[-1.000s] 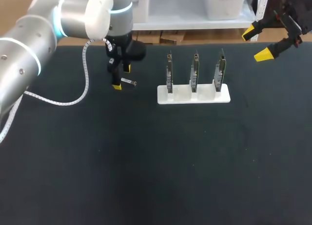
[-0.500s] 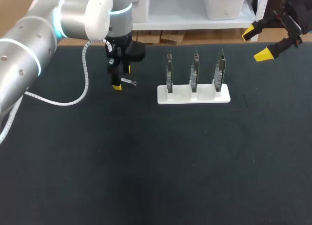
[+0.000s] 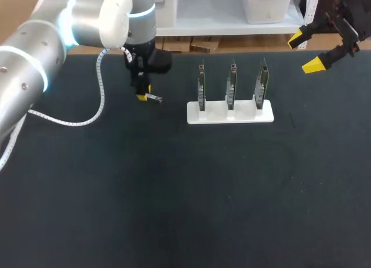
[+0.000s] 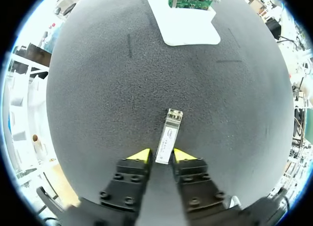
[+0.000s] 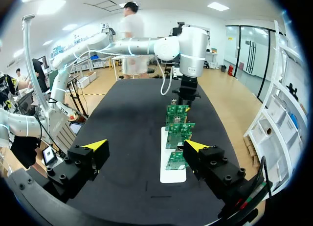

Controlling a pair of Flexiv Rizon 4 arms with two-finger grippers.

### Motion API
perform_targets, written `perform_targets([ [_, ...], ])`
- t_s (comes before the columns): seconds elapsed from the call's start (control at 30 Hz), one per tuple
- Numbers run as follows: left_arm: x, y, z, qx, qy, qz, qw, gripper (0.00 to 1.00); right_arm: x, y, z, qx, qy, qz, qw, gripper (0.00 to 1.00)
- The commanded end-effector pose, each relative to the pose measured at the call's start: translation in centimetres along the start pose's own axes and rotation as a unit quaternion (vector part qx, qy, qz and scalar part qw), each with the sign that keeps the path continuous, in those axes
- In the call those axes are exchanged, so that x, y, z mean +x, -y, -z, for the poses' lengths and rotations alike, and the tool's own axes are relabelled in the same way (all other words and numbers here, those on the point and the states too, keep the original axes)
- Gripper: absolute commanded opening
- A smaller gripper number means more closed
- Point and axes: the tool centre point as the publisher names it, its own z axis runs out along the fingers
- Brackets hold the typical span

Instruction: Pick up the optical module with the left hand, and insert it into the network port with the right hand.

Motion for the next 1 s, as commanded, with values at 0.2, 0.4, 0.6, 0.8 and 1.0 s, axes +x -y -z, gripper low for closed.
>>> perform_targets([
  [0.2,-0.6,0.3,0.9,0.068,0.024,0.009,0.997,0.0,0.0,-0.1,0.0,0.001,0.0,0.0,1.0,1.0],
  [0.4,-2.1,1.7,3.9,0.059,0.106,0.031,0.992,0.0,0.0,-0.1,0.0,0.001,0.0,0.0,1.0,1.0],
  [0.6,-3.2,3.0,6.5,0.051,0.218,0.049,0.973,0.0,0.0,-0.1,0.0,0.001,0.0,0.0,1.0,1.0],
  [0.8,-4.5,3.9,8.9,0.035,0.301,0.055,0.952,0.0,0.0,-0.1,0.0,0.001,0.0,0.0,1.0,1.0],
  [1.0,-6.0,4.8,12.0,0.016,0.38,0.033,0.924,0.0,0.0,-0.1,0.0,0.001,0.0,0.0,1.0,1.0],
])
